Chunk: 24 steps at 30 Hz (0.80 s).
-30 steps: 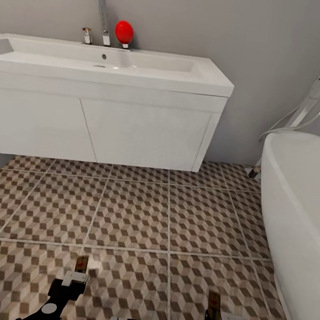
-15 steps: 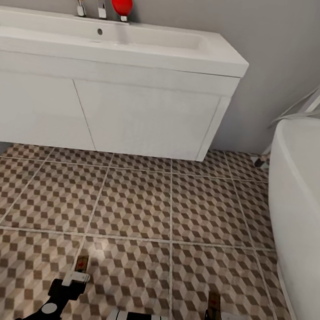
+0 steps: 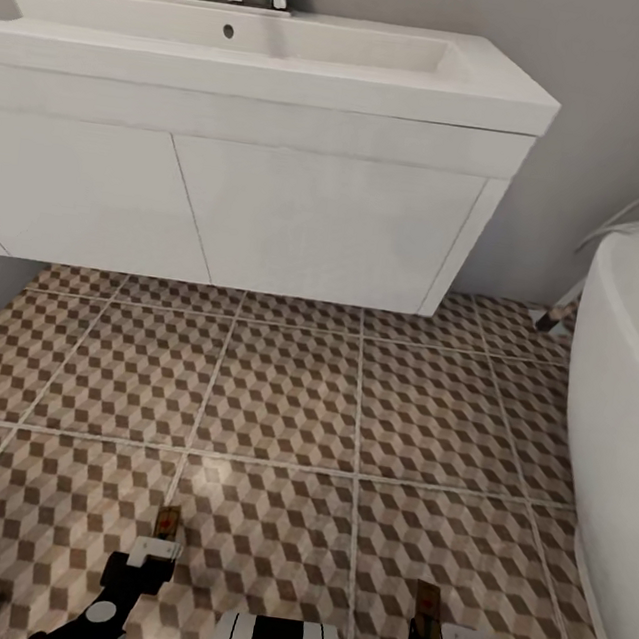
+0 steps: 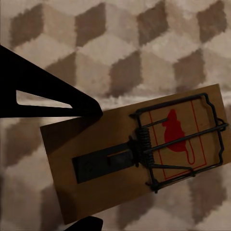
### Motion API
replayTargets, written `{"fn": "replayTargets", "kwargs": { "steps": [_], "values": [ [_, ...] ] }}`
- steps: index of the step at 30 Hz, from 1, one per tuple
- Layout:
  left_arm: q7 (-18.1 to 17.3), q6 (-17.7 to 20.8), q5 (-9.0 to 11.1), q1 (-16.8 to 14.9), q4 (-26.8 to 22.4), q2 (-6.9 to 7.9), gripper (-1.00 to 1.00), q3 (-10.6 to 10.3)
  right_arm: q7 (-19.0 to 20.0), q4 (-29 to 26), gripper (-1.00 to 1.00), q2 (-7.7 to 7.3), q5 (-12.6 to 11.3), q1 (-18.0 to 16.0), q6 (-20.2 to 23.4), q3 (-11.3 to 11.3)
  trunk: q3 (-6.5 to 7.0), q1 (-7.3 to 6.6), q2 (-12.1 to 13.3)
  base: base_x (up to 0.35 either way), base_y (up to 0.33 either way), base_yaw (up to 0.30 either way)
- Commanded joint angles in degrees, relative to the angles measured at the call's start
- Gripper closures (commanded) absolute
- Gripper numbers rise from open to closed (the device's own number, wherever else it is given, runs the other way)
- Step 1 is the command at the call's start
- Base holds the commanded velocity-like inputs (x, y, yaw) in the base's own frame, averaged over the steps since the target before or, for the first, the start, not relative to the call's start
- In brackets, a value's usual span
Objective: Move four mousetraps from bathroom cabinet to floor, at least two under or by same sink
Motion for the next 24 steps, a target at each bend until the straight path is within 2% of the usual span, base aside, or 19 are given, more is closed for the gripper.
{"fn": "replayTargets", "kwargs": {
  "steps": [1,7,10,13,15,17,20,22,24],
  "values": [
    [0.4,-0.1,0.3,0.0,-0.2,0.05,1.0,-0.5,0.1,0.0,1.0,-0.01,-0.3,0.0,-0.3,0.1,-0.07,-0.01,0.0,0.0,0.0,0.066],
    [0.5,-0.1,0.3,0.0,-1.1,0.05,1.0,-0.4,0.3,-0.2,1.0,-0.01,-0.3,0.0,-0.3,0.2,-0.12,-0.01,0.0,0.0,0.0,0.018],
    [0.5,0.0,0.4,0.0,-2.6,-0.05,1.0,-0.3,0.3,-1.0,1.0,-0.06,-0.2,0.0,-0.2,1.2,-0.12,-0.01,0.0,0.0,0.0,0.002],
    [0.5,0.9,0.4,0.0,-3.6,-1.0,1.0,-0.1,0.2,-5.2,1.0,0.01,0.9,0.0,0.5,2.0,-0.12,-0.01,0.0,0.0,0.0,0.0],
    [0.4,3.7,0.4,0.0,-4.9,-1.57,1.0,-0.1,0.1,-8.6,1.0,0.05,2.2,0.0,2.4,2.2,-0.12,-0.01,0.0,0.0,0.0,0.0],
    [0.5,10.9,0.4,-0.1,-9.7,-1.87,1.0,0.0,0.1,-12.8,1.0,0.06,3.5,0.0,6.4,2.3,-0.12,-0.01,0.0,0.0,0.0,0.0],
    [0.5,19.7,0.4,-0.1,-16.9,-1.95,1.0,0.5,0.1,-16.8,1.0,0.07,4.0,0.0,9.3,2.3,-0.12,-0.01,0.0,0.0,0.0,0.0],
    [0.5,23.1,0.4,-0.1,-20.0,-2.01,1.0,2.2,0.1,-18.3,1.0,0.07,4.1,-0.1,10.0,2.3,-0.12,-0.01,0.0,0.0,0.0,0.0],
    [0.4,24.4,0.4,-0.1,-21.3,-2.0,1.0,4.4,0.2,-19.0,1.0,0.07,4.1,-0.2,10.3,2.3,-0.12,-0.01,0.0,0.0,0.0,0.0]
  ]
}}
